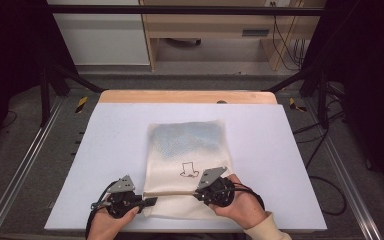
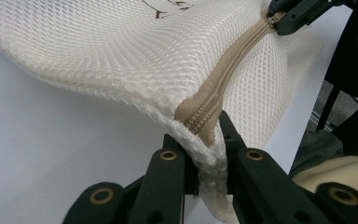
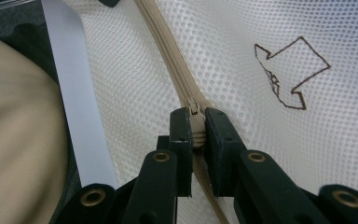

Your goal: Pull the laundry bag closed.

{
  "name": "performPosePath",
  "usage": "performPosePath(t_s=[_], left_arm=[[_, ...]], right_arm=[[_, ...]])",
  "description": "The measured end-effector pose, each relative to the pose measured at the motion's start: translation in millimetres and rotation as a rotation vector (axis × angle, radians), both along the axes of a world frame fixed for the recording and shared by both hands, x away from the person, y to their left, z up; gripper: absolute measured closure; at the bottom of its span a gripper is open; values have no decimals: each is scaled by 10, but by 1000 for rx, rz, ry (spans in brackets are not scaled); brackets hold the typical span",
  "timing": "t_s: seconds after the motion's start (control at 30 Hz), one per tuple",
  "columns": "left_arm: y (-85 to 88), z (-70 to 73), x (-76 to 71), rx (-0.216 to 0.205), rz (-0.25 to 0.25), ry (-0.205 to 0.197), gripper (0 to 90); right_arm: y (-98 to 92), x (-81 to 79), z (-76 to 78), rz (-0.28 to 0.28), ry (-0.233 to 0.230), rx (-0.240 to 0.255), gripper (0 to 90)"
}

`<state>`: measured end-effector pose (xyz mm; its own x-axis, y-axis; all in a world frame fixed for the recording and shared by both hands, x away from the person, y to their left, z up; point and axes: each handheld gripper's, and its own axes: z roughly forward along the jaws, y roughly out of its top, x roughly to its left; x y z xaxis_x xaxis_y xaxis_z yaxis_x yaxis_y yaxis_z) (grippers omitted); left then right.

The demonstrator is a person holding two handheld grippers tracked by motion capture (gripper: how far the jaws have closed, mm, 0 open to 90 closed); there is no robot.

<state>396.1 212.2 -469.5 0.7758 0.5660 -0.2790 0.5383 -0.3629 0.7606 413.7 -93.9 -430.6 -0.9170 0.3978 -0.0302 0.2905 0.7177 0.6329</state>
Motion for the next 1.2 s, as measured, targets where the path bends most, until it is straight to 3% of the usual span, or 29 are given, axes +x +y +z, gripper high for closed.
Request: performPosePath(t_s=[0.6,1.2], left_arm=[[21,25,-6,-1,7,-9,838],[20,16,-2,5,7,-2,837]], right_arm=[[-280,-28,-21,-68,4,26,819],[-389,-61,-65,-92,-1,32,819]])
